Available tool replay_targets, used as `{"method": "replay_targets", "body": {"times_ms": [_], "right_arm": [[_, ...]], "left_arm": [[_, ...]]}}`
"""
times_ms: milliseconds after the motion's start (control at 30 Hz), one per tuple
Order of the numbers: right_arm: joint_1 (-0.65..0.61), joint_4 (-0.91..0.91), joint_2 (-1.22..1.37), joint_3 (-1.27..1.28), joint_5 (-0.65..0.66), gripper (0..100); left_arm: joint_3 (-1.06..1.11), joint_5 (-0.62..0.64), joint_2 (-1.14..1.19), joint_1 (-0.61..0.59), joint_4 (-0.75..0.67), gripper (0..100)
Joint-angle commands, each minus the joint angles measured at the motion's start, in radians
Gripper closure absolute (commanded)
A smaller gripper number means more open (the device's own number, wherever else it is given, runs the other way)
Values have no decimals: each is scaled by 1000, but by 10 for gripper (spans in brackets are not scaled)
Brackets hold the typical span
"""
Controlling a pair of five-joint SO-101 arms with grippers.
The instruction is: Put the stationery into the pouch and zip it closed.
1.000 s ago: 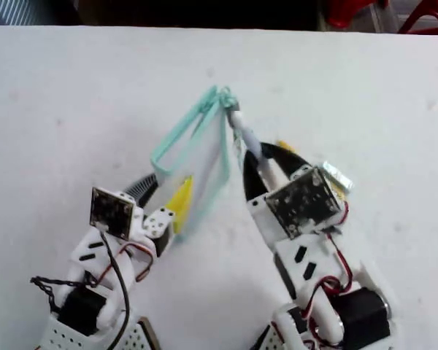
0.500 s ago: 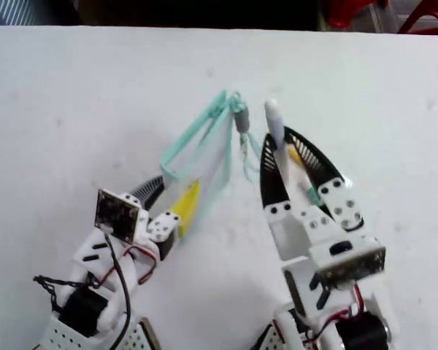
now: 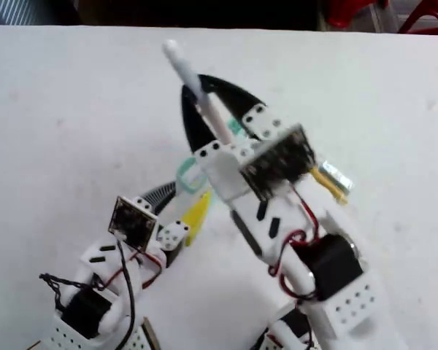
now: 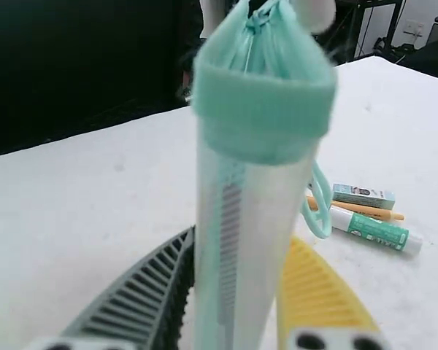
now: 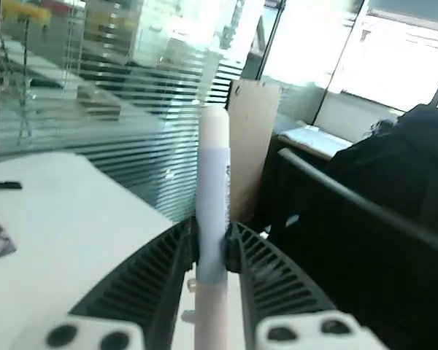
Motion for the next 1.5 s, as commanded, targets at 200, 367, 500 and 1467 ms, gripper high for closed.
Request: {"method": "replay_targets", "body": {"times_ms": [200, 367, 500, 1467], "right_arm": [[-82, -71, 15, -64, -9, 982], [-99, -82, 59, -97, -9, 982], [-99, -94, 120, -110, -9, 982], [24, 239, -168, 9, -2, 982]], "left_arm": [[2, -11, 10, 13, 14, 831], [0, -11, 10, 13, 14, 831], [0, -11, 10, 13, 14, 831], [-2, -11, 10, 12, 12, 831]]}}
